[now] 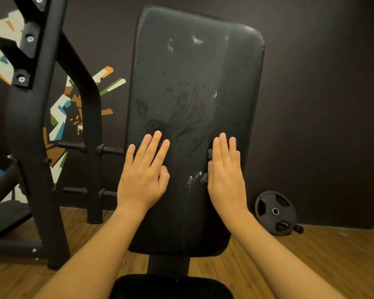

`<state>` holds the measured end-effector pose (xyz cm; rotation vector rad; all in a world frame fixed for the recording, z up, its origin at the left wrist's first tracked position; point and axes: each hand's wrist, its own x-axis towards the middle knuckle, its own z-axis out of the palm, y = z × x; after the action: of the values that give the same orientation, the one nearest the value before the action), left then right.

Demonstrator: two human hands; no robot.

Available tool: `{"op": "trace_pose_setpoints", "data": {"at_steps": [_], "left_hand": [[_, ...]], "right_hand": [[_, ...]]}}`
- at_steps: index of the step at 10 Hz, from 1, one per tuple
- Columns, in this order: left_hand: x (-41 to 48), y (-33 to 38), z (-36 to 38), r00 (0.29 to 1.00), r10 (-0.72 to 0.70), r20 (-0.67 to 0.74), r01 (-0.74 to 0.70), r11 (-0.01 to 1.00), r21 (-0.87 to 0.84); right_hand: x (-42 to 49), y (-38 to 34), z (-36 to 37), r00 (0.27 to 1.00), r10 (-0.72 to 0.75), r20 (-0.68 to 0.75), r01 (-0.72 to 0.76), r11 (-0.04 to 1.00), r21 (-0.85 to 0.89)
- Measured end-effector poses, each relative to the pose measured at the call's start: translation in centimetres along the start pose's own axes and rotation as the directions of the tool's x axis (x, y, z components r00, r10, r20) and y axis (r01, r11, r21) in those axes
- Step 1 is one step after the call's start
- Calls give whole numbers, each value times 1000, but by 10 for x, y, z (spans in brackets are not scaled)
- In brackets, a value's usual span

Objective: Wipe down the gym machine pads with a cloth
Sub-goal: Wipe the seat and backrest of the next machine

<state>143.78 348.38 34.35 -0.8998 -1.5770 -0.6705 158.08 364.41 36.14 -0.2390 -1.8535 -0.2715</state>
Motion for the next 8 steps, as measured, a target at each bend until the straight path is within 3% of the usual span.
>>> {"op": "trace_pose_setpoints", "data": {"at_steps": [2, 4, 8], "left_hand": [[0, 0, 1, 1000, 2, -5, -2, 1000, 1], [0, 0, 1, 1000, -3, -7, 3, 1000, -8], [-1, 0, 1, 1000, -3, -8, 3, 1000, -1]], "right_hand": [[-5, 3, 1, 998, -22, 55, 25, 998, -58], [-21, -7, 6, 999, 50, 9, -50, 998, -26], [-47, -11, 10, 998, 53, 36, -53, 998, -21]]}}
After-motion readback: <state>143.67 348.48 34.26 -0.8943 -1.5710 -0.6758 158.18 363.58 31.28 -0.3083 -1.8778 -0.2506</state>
